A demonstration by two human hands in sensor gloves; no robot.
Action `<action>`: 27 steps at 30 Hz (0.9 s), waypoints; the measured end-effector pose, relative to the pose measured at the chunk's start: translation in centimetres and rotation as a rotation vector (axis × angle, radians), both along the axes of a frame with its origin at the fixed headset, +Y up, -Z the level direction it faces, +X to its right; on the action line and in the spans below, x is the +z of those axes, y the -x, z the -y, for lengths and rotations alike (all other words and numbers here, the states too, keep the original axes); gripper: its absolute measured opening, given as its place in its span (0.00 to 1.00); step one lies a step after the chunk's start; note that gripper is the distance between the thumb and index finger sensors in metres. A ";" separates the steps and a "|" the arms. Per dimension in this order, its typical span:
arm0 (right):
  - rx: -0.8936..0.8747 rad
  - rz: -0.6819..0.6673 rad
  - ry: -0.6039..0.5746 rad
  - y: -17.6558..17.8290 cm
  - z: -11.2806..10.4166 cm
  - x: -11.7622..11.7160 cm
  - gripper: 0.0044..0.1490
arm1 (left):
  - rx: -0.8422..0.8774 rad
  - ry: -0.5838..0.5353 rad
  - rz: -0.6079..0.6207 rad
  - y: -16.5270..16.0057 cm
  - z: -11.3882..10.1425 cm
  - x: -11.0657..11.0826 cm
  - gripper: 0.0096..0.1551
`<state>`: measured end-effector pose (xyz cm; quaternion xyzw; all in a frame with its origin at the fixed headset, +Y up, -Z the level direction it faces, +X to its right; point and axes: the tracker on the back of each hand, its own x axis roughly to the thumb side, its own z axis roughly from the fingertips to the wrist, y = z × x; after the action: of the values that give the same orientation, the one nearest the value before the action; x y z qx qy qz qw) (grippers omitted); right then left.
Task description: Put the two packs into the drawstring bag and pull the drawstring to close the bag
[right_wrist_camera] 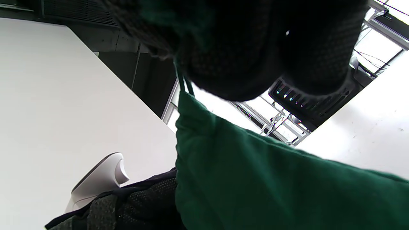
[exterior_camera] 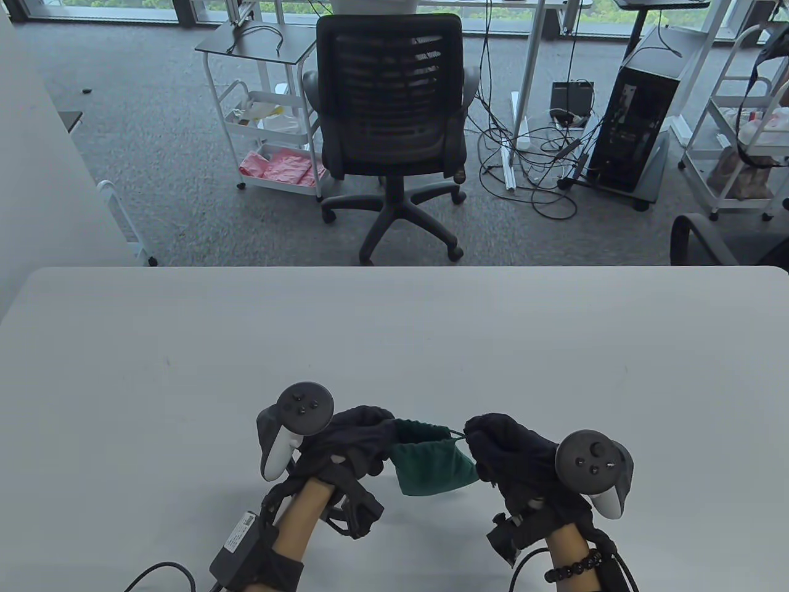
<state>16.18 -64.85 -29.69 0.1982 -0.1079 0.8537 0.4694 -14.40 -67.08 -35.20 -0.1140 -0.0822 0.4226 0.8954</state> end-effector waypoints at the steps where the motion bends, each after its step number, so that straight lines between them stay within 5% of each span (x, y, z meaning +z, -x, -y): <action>1: 0.003 0.000 0.001 0.0 0.0 0.0 0.21 | -0.018 -0.008 0.012 0.0 -0.2 -0.1 0.22; 18: 0.018 0.037 -0.112 -0.4 -1.1 0.6 0.21 | -0.026 0.067 0.153 -1.5 0.7 0.3 0.26; 22: 0.161 0.094 -0.228 0.3 -2.2 1.3 0.21 | -0.121 0.001 0.177 -2.4 0.5 0.9 0.28; 27: 0.229 0.113 -0.274 0.9 -2.8 1.8 0.21 | -0.029 -0.212 0.319 -4.5 -1.8 2.5 0.46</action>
<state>15.24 -62.04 -27.93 0.2231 -0.2262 0.8885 0.3312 -9.86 -65.29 -32.67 -0.0856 -0.2656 0.3752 0.8839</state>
